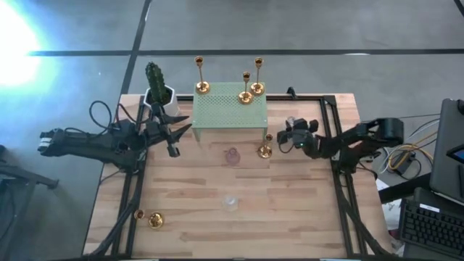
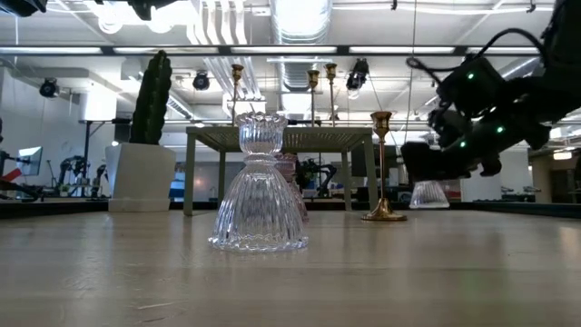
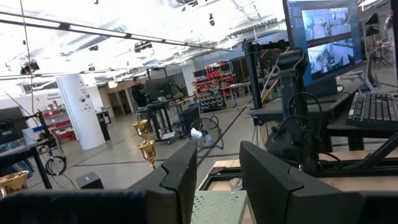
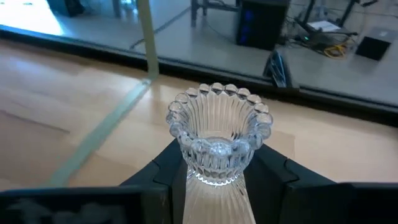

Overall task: Pick & Place candle stick holders
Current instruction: Put the transparent candle holder on the shelf

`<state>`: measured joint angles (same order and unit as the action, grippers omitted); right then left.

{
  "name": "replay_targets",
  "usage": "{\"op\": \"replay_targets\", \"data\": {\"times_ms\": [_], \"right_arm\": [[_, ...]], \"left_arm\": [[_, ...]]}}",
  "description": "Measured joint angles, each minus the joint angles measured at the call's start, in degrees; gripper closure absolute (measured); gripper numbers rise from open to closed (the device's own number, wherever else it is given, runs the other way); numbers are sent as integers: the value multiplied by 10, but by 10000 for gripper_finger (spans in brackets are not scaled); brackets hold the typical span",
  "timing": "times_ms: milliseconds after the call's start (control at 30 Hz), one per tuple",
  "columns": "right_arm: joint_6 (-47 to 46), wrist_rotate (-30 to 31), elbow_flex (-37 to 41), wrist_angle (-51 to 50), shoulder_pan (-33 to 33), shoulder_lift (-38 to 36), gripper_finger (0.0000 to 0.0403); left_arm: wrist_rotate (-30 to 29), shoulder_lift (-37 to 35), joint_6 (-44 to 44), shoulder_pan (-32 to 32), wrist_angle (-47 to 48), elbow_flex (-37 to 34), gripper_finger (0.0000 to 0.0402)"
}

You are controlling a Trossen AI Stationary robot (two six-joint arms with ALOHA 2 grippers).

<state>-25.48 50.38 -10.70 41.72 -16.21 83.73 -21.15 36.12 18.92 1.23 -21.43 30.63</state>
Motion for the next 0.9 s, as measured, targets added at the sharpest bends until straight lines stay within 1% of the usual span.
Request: {"op": "replay_targets", "data": {"times_ms": [200,333,400,500,633,700,767,833,900], "right_arm": [[10,-27,29,-4,0,-105,289],[62,-79,31,-14,0,-194,289],[93,-91,22,-31,1,-239,289],[145,-91,-12,-105,1,-306,289],[175,-103,-93,-272,0,-370,289],[176,-140,-137,-339,0,-382,289],[177,-197,-179,-379,-1,-382,289],[177,-258,-217,-409,-5,-369,289],[177,-307,-249,-435,-13,-346,289]], "left_arm": [[0,0,0,0,1,0,275],[0,0,0,0,2,0,275],[0,0,0,0,2,0,275],[0,0,0,0,3,0,275],[0,0,0,0,5,0,275],[0,0,0,0,5,0,275],[0,0,0,0,5,0,275],[0,1,0,0,5,0,275],[0,1,-3,0,5,0,275]]}}
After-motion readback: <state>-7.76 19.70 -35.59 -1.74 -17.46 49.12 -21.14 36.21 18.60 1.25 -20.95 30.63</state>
